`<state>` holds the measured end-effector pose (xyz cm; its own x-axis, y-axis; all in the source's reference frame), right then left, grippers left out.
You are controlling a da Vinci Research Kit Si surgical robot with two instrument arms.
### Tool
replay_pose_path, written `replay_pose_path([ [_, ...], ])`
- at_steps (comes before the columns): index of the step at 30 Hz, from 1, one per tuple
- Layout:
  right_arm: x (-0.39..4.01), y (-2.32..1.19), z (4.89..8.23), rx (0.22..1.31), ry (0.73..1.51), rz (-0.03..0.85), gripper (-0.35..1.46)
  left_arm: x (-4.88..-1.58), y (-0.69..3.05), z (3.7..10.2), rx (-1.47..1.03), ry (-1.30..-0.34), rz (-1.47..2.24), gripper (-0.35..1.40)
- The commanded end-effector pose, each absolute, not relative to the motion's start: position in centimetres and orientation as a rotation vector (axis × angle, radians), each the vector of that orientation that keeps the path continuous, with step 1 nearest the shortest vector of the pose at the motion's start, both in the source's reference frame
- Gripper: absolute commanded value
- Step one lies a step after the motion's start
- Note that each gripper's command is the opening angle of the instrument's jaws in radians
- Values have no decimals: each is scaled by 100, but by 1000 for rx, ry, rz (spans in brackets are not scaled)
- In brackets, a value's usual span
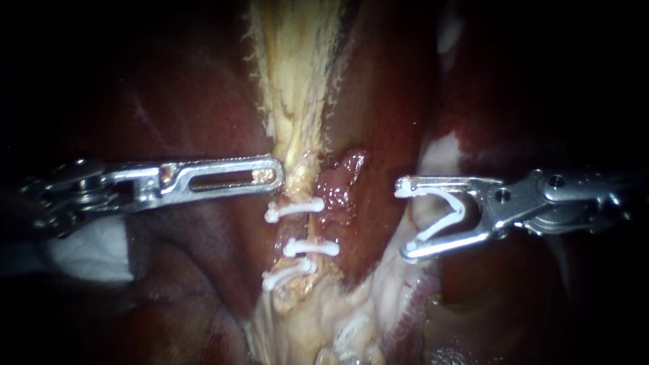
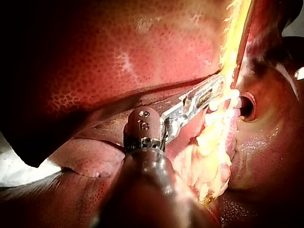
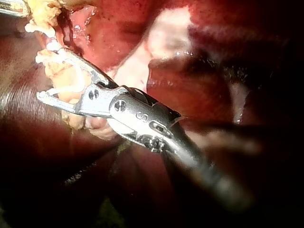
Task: Clipping second clip right tube
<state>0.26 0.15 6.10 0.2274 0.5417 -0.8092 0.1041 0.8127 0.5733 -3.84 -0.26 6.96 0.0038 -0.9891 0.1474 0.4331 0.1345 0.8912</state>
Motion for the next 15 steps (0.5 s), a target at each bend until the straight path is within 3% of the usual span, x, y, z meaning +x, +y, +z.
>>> replay_pose_path([
  [1, 26, 16, 610, 587, 1326, 327, 60, -384, -27, 696, 760, -961, -1303, -35],
  [8, 36, 5, 623, 582, 1327, 318, 60, -378, -25, 683, 769, -960, -1303, -35],
  [15, 64, -15, 657, 616, 1314, 350, 60, -337, -16, 645, 774, -964, -1316, -35],
])
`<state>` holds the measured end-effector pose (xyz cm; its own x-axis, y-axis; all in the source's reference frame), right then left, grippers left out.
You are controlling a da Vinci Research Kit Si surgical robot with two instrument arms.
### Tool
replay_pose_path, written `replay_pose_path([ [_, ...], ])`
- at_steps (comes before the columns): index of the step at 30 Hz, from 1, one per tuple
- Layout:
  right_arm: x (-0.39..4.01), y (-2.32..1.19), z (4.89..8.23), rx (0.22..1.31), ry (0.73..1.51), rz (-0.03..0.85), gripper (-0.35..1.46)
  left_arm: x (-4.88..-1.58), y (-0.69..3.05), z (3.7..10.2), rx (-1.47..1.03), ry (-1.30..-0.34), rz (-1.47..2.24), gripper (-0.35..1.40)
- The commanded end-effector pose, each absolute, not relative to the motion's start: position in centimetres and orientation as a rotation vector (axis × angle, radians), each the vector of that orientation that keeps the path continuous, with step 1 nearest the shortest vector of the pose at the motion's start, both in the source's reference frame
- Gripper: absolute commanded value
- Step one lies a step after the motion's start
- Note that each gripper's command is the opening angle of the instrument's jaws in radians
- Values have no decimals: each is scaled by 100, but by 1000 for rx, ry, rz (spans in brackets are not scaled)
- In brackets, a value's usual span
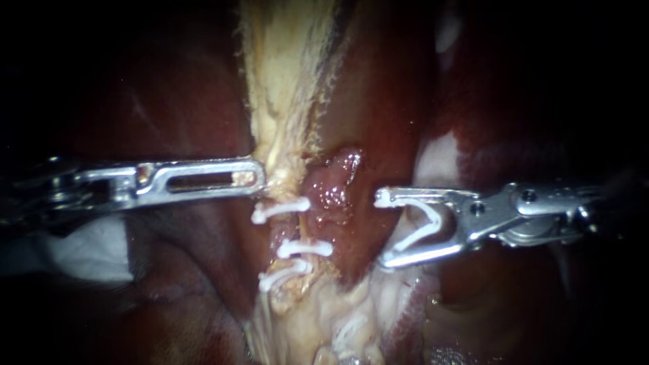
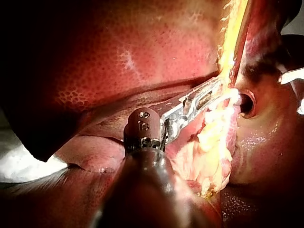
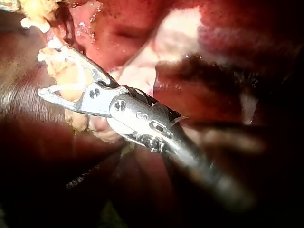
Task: Clipping second clip right tube
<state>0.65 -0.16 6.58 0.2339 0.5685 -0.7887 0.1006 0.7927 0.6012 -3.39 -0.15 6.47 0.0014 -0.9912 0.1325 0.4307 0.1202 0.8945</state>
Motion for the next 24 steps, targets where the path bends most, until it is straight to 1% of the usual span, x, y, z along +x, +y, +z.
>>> replay_pose_path([
  [1, 71, -18, 664, 623, 1312, 355, 60, -332, -16, 640, 772, -967, -1319, -35],
  [4, 88, -25, 684, 631, 1309, 367, 60, -325, -17, 629, 773, -971, -1324, -35],
  [10, 119, -33, 718, 654, 1274, 366, 60, -328, -21, 616, 772, -977, -1331, -35],
  [24, 177, -29, 761, 681, 1246, 354, 58, -329, -24, 611, 770, -976, -1334, -35],
])
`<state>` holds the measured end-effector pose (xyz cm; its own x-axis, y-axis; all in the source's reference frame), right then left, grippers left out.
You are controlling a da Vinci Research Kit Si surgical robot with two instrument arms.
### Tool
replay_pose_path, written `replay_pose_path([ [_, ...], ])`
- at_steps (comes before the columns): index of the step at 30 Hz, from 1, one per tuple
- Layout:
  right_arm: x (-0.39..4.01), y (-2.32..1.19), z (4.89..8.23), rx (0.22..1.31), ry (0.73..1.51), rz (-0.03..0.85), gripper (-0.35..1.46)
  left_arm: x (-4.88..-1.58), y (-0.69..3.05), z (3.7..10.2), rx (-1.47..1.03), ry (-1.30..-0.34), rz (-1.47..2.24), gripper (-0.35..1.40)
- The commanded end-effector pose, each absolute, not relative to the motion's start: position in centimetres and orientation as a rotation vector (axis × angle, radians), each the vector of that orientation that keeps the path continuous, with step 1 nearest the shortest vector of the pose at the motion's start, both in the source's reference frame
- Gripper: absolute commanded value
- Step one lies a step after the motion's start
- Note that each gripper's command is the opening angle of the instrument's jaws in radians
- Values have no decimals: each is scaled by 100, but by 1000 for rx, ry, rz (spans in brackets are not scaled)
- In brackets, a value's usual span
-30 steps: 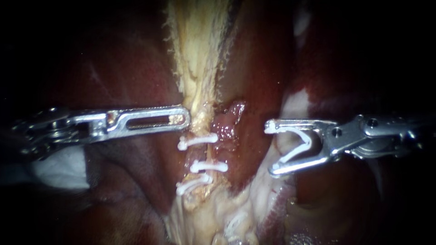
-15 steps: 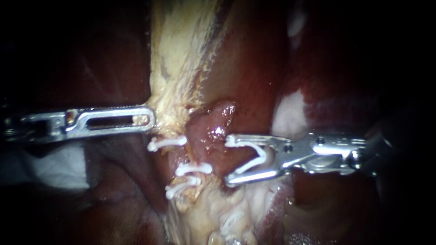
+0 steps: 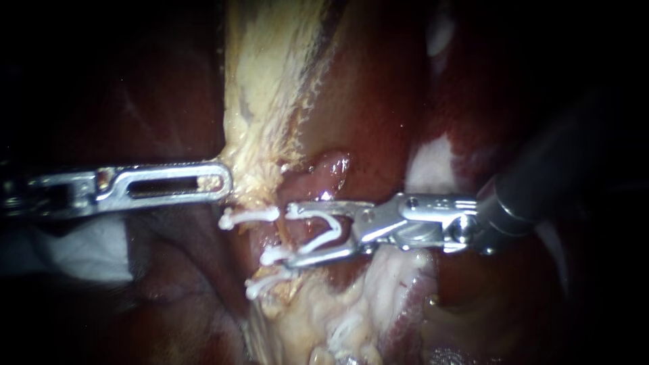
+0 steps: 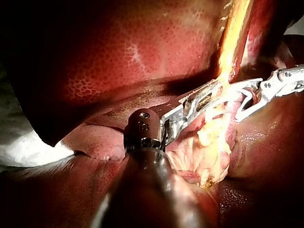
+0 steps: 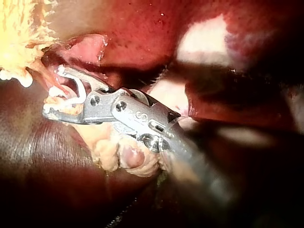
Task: Clipping second clip right tube
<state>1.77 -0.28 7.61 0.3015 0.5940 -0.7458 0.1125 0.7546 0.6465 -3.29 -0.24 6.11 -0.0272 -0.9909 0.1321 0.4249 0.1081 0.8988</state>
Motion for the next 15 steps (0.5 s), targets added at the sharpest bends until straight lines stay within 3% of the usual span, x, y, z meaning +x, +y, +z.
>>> replay_pose_path([
  [1, 179, -29, 764, 685, 1244, 355, 58, -329, -24, 610, 770, -976, -1334, -35],
  [15, 192, -33, 787, 705, 1234, 351, 58, -330, -25, 609, 769, -976, -1335, -35],
])
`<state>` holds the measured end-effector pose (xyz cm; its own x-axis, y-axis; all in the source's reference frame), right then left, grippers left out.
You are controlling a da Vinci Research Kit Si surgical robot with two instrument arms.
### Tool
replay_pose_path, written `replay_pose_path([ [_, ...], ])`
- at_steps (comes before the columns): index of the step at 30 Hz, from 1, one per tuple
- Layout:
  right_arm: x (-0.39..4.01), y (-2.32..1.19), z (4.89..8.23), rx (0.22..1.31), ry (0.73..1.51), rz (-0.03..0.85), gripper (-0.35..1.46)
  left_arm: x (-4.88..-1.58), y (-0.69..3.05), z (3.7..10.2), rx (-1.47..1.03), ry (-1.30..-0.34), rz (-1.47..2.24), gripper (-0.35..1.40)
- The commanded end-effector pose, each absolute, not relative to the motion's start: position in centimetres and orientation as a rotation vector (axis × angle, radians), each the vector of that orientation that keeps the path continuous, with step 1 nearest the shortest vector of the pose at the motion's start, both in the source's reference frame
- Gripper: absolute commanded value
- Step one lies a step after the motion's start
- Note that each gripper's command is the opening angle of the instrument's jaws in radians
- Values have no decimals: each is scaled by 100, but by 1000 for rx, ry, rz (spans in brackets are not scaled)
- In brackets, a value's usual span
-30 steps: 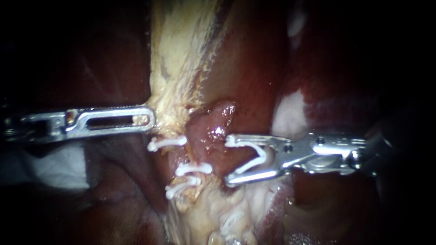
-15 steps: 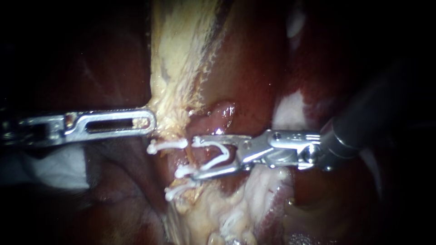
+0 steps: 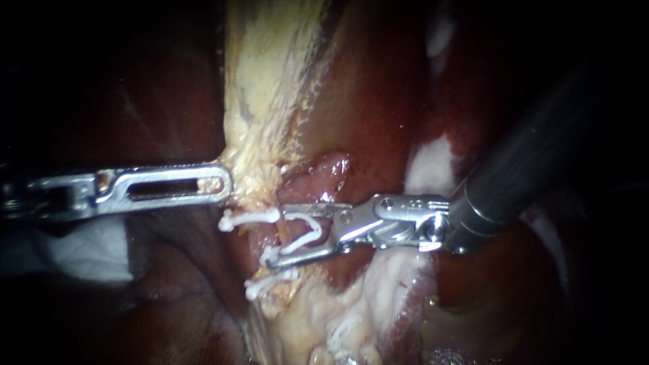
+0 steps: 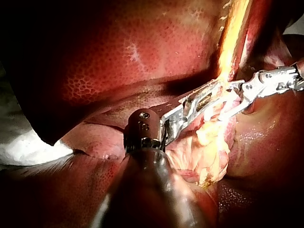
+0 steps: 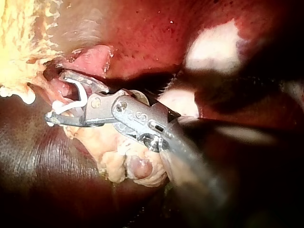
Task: Clipping second clip right tube
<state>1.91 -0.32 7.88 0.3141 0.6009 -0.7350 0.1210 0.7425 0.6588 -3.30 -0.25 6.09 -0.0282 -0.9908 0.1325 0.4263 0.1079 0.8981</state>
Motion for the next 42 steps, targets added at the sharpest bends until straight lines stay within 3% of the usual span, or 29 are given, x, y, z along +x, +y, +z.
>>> replay_pose_path([
  [1, 194, -34, 787, 710, 1235, 346, 58, -330, -25, 609, 769, -976, -1335, -35],
  [12, 206, -53, 768, 794, 1291, 273, 53, -331, -25, 610, 768, -977, -1335, -35],
  [25, 210, -59, 761, 839, 1302, 232, 45, -332, -26, 611, 767, -977, -1335, -35],
  [27, 210, -59, 761, 841, 1300, 239, 39, -332, -26, 611, 767, -977, -1335, -35],
  [29, 209, -58, 762, 854, 1290, 259, 21, -332, -26, 612, 767, -977, -1335, -35],
  [31, 206, -57, 762, 866, 1262, 336, -25, -332, -26, 612, 767, -977, -1335, -35],
  [32, 205, -55, 762, 859, 1248, 347, -35, -332, -26, 612, 767, -977, -1335, -35],
  [37, 198, -46, 761, 803, 1130, 359, -35, -332, -25, 613, 767, -977, -1334, -35],
  [42, 196, -46, 761, 797, 1115, 361, -35, -332, -25, 613, 768, -977, -1334, -35],
])
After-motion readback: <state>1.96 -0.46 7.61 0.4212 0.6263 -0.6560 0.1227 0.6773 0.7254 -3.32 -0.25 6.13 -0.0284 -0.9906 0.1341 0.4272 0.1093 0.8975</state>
